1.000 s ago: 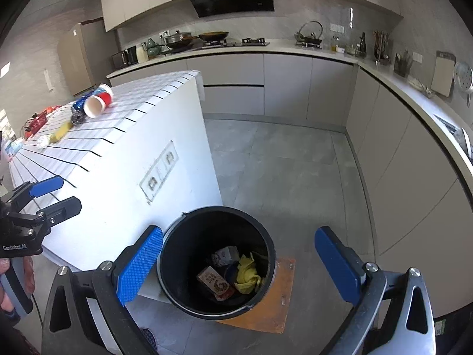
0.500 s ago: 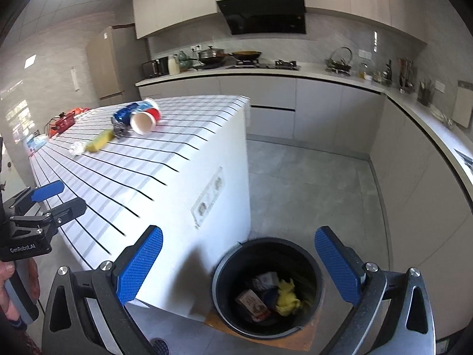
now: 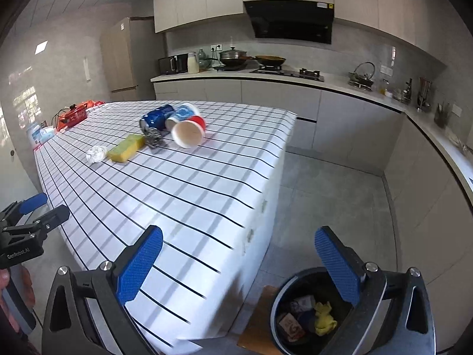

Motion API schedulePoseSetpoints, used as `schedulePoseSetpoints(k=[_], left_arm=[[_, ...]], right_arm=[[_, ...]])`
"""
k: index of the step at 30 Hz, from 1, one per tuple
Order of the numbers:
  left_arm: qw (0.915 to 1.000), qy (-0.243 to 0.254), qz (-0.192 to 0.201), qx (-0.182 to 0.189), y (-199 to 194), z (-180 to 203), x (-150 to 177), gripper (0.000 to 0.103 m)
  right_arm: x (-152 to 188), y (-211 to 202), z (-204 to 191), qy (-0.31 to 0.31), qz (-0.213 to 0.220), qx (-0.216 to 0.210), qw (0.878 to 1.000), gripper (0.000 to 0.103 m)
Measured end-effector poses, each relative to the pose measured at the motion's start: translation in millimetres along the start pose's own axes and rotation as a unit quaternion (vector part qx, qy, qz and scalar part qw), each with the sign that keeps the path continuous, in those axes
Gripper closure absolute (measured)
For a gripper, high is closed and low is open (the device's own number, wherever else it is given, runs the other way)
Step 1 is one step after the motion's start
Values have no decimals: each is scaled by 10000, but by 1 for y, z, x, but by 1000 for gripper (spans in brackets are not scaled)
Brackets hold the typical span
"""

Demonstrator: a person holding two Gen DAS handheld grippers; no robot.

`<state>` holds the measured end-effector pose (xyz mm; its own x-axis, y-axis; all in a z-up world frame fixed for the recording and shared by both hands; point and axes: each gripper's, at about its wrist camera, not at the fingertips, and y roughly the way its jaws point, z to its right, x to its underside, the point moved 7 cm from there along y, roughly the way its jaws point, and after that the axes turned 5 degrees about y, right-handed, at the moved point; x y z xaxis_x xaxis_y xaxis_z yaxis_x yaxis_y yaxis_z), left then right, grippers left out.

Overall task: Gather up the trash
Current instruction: 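Move both tools back over the remaining items on the table, then grasp the white tissue ball with the left tool while the right tool grasps the steel wool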

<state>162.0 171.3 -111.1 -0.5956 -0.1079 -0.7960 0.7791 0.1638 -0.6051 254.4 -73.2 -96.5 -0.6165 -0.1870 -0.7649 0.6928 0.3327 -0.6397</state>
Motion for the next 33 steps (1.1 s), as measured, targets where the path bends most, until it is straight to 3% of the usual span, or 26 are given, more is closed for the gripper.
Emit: schedulePoseSetpoints(k=[10,15,19,24,26,33], left_arm=[[9995,-173,-19,-258,17,-76,-5,7],[9997,-163,-66,-191,40,-110,-10,11],[9996,-144,-169,-159,63,-132,-16,16],[9994,-225,-215,-119,93,-155,-29,16],[9994,-212,-253,-93,107,-162,-34,18],[9985,-249,-487,73,158,-181,-49,26]], right_arm=[[-24,35,-78,-238,-58,-182,9995,0],[-37,59,-115,-407,-80,-385,9984,0],[-49,84,-140,-515,-120,-503,9973,15],[-65,121,-165,-580,-198,-552,9966,20],[-70,137,-174,-596,-261,-595,9961,29],[-87,197,-195,-747,-527,-547,9943,32]])
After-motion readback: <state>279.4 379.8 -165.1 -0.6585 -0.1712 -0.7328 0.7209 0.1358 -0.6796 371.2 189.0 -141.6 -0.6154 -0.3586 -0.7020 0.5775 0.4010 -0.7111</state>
